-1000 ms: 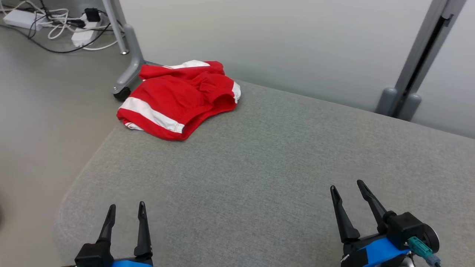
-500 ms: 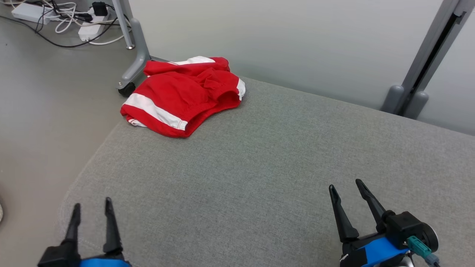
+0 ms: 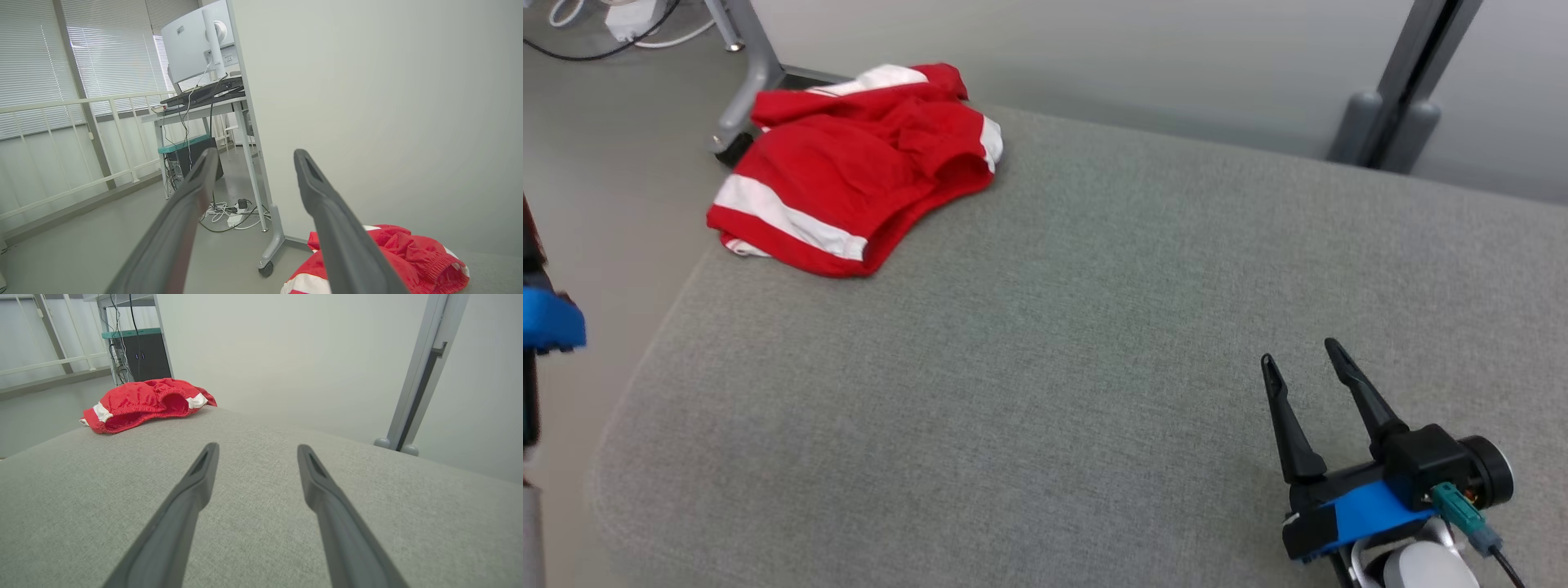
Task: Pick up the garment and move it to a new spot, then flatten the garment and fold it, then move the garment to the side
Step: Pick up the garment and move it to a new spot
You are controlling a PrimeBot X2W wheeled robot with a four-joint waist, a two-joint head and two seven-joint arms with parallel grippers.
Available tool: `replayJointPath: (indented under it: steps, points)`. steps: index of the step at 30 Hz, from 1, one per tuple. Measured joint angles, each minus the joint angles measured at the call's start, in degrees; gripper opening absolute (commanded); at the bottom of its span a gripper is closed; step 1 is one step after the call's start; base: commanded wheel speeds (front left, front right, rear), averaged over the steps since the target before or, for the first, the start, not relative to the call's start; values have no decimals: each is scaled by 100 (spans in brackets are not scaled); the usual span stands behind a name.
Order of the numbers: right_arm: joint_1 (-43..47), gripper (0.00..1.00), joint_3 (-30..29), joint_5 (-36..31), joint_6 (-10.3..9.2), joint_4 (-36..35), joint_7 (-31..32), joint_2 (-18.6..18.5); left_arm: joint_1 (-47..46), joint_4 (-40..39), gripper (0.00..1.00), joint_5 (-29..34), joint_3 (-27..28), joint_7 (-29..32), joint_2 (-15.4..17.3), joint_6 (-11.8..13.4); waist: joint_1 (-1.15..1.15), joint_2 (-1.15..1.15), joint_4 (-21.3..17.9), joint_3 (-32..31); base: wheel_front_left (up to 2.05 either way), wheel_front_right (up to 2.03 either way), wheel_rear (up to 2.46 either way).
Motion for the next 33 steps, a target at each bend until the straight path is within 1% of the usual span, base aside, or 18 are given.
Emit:
replayJointPath:
  steps: [2, 6, 9, 17, 21, 25, 28, 33]
  points:
    - [-135, 100, -29, -135, 0, -42, -1, -3, -517, 292, 100, 25, -98, 192, 218, -100, 0, 0, -88, 191, 0, 0, 0]
    - [-417, 100, -20, -321, 0, -138, -1, 0, -1352, 1095, 100, -285, -198, 563, 277, -255, 1, 0, -269, 576, 0, 0, 0]
    - [-590, 100, -35, -449, 0, -213, -1, -1, -1722, 1704, 100, -415, -449, 743, 285, -353, 1, 0, -397, 850, 0, 0, 0]
    - [-827, 100, -197, -810, 0, -454, -1, -1, -1934, 3025, 100, -882, -1144, 827, -2, -426, 1, 0, -609, 1509, 0, 0, 0]
    - [-911, 100, -256, -903, 0, -565, -1, -1, -1974, 3337, 100, -1337, -1746, 882, -73, -446, 1, 0, -661, 1786, 0, 0, 0]
    - [-959, 100, -304, -956, 0, -631, -1, -1, -2114, 3439, 100, -1809, -2269, 929, 30, -447, 1, 0, -687, 2033, 0, 0, 0]
    - [-979, 100, -316, -960, 0, -692, -2, -1, -2280, 3774, 100, -1753, -2495, 955, 226, -447, 1, 0, -703, 2187, 0, 0, 0]
    - [-1039, 100, -324, -961, 1, -760, -16, 4, -2508, 4411, 100, -1744, -2580, 1120, 235, -447, 0, 0, -746, 2338, 0, 0, 0]
